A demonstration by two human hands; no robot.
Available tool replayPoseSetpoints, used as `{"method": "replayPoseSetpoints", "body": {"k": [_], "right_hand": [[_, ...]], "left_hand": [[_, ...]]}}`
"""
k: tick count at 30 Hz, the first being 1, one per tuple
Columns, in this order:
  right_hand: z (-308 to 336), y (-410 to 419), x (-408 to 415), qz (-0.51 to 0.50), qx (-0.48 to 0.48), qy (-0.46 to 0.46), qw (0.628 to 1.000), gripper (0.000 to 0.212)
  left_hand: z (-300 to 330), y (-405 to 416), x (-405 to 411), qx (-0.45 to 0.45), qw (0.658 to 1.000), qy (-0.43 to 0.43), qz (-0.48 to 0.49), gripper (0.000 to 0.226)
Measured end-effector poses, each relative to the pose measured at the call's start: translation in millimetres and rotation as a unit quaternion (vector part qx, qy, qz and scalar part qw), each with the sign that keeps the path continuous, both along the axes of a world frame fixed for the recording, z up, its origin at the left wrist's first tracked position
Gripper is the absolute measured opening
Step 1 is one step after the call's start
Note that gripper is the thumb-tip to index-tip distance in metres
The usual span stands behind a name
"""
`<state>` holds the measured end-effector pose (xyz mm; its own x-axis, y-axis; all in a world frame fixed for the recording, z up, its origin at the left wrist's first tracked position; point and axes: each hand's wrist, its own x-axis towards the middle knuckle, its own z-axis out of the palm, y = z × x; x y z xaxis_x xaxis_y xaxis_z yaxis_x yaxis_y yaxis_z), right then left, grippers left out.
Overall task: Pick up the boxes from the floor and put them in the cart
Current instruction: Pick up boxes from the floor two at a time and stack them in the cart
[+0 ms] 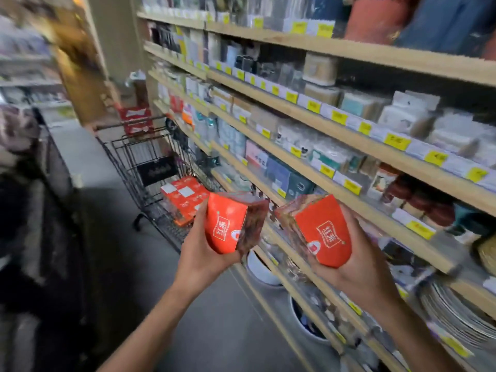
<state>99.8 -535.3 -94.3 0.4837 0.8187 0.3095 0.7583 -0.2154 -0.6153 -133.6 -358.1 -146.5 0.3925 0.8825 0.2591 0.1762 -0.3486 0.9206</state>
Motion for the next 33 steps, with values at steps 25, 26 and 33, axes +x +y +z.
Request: {"method": "replayPoseSetpoints", "body": {"k": [25,26,33], "right_hand": [[-71,481,-33,0.212,-0.041,0.073,0.974,0.116],[-75,492,-35,0.21,-0.044,0.077,0.974,0.116],[-85,591,-42,0.186,-0.068,0.093,0.976,0.118]], "left_hand": [[-29,337,-99,-0.068,0.962,0.016,0.263,0.114],[-32,351,-102,-0.07,0.962,0.013,0.263,0.113],[-43,468,-110,-0.075,0.968,-0.035,0.237,0.111]]}}
